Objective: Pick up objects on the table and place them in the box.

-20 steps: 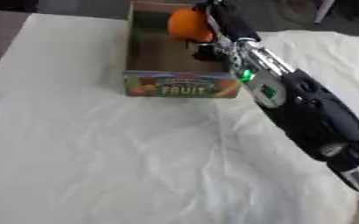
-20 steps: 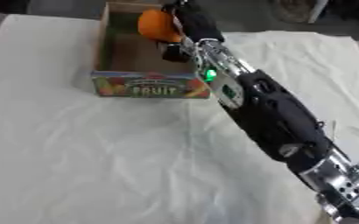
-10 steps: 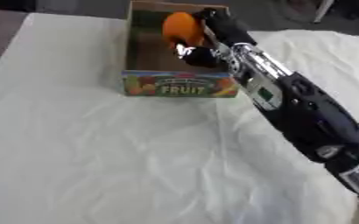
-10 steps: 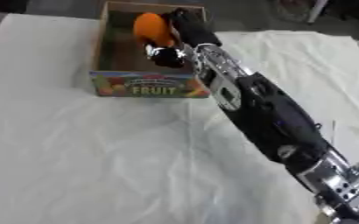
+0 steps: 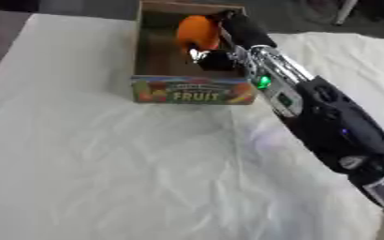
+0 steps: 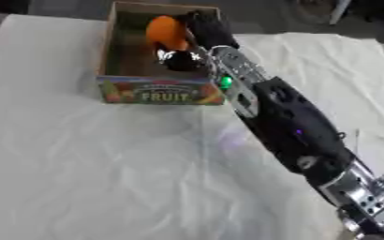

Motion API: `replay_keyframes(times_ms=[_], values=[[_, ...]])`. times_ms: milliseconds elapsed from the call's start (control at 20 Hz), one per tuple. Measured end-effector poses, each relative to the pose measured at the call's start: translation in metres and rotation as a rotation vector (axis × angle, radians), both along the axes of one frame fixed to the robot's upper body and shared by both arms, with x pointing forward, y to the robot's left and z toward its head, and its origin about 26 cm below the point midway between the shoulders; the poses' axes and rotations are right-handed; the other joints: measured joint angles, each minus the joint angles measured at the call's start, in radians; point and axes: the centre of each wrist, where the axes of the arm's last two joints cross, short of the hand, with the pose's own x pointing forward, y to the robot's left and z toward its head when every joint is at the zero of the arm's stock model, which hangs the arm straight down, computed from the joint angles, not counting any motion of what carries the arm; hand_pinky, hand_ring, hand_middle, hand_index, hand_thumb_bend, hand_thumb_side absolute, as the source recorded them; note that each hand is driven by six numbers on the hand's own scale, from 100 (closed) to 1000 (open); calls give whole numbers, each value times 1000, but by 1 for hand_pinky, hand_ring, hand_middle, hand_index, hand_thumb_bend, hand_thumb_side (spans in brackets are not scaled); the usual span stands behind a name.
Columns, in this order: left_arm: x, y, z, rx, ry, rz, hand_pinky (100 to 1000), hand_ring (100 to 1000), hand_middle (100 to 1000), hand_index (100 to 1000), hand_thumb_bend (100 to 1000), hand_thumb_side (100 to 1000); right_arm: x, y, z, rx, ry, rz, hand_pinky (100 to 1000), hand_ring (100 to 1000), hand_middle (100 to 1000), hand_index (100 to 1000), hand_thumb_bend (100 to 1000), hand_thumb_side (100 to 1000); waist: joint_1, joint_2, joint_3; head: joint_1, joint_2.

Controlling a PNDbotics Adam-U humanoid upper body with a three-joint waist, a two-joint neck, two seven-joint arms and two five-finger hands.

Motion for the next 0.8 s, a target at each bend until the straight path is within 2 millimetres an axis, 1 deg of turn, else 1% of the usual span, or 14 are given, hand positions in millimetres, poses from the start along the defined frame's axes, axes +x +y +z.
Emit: replay_keyframes(times_ms=[100,150,200,250,400,700,750,800], values=[[0,0,0,0,0,0,314,382,645,690,100,691,0,0,0,1,6,1,945,1000,789,931,358,791,0,0,0,0,0],[0,0,0,0,1,0,314,382,645,689,100,690,0,0,0,2,10,3,968,1000,819,966,522,834,0,0,0,0,0],[0,0,0,0,1,-1,314,382,645,689,100,690,0,0,1,4,17,7,970,1000,821,967,537,834,0,0,0,0,0],[0,0,0,1,2,-1,314,382,645,689,100,689,0,0,1,8,27,12,971,1000,824,967,590,815,0,0,0,0,0],[0,0,0,1,3,-2,314,382,645,689,100,689,-1,0,2,21,47,24,967,1000,814,949,573,813,0,0,0,-1,0],[0,0,0,2,6,-2,314,383,645,688,100,690,-8,6,10,38,14,41,956,1000,791,924,468,795,0,0,-5,1,2],[0,0,0,2,6,-2,315,383,645,688,100,690,-11,7,13,45,1,48,958,1000,781,919,424,793,1,-1,-7,2,2],[0,0,-1,1,7,-2,315,383,645,688,100,689,-15,9,17,53,-18,58,960,1000,780,919,416,795,2,-2,-10,4,2]])
